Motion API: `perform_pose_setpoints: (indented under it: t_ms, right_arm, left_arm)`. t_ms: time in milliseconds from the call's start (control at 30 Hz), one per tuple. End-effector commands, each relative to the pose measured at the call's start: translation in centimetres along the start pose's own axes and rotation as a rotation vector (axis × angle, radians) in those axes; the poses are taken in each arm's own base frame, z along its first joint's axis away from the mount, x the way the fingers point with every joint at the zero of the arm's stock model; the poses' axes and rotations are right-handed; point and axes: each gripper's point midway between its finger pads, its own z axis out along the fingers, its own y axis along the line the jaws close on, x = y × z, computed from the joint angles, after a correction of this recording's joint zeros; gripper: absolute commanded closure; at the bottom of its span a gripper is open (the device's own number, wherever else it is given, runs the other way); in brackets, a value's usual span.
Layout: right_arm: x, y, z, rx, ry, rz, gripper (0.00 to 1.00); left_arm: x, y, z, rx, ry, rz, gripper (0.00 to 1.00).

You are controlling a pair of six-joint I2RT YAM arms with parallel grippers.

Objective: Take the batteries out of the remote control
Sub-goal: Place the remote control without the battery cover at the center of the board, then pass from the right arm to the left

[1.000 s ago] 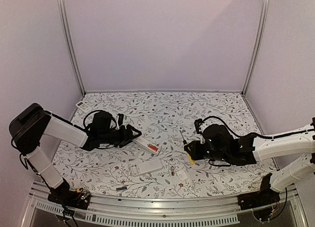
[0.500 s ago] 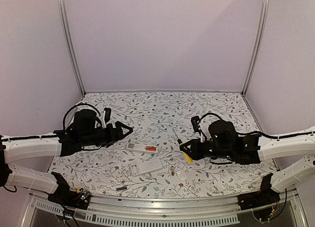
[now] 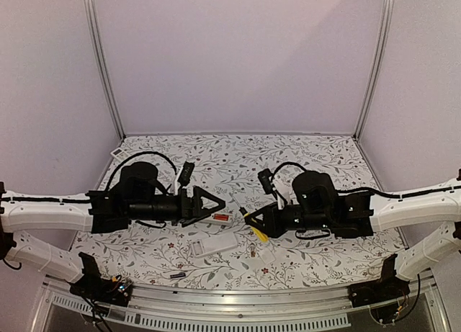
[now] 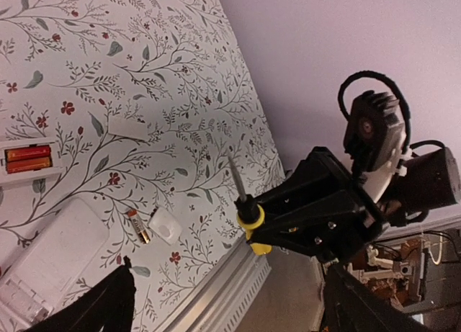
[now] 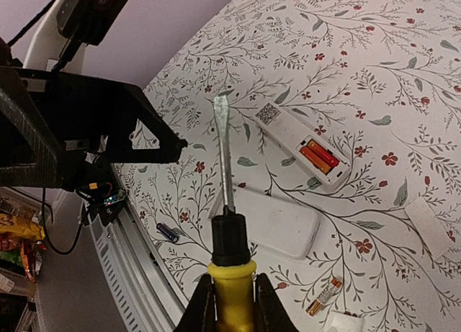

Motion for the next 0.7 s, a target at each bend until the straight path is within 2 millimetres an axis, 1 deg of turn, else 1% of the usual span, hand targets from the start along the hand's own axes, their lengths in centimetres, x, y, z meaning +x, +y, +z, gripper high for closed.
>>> perform_pose_setpoints:
  t_ms: [0,67,133,200,300,367,433,500,600,667]
  right_arm:
    - [-0.4,2.0,0.5,-0.05,0.013,-0.042,1.0]
    - [-0.6,2.5,0.6,-0.062,0.012,-0.05,1.0]
    - [-0.8,3.0,0.6,-0.075,0.01,-0.058,1.0]
    - [-0.8,3.3,0.7,-0.082,0.013,-0.065,1.0]
    - [-0.8,3.8,0.8,-0.1,0.016,-0.071,1.0]
    - [-0.8,4.1,0.8,-0.109,0.02,-0.077,1.0]
    - [-0.7,4.2,1.0,-0.113,0.027,-0.079,1.0]
    - [-0.5,4.2,1.2,-0.115,0.032,-0.081,1.0]
    - [-0.5,4.4,1.3,-0.122,0.033,-0.08,1.0]
    - [-0.6,4.5,1.3,-0.124,0.031,-0.082,1.0]
  left_arm:
    - [-0.3,-2.9,0.7,0.094,0.004,-0.009,0.1]
    - [-0.2,-2.7,1.0,0.094,0.005,-0.024,0.1]
    - [-0.1,-2.4,1.4,0.084,0.009,-0.038,0.14]
    - [-0.1,-2.4,1.6,0.09,0.01,-0.046,0.23]
    - [-0.3,-2.6,1.7,0.102,0.0,-0.059,0.4]
    - [-0.6,-2.7,1.8,0.107,-0.007,-0.063,0.47]
    - [-0.8,-2.9,1.9,0.11,-0.013,-0.066,0.52]
    - [-0.9,-3.1,2.0,0.121,-0.02,-0.07,0.55]
    - [-0.9,-2.9,2.2,0.118,-0.022,-0.082,0.6]
    - [-0.9,-2.7,2.4,0.113,-0.02,-0.09,0.65]
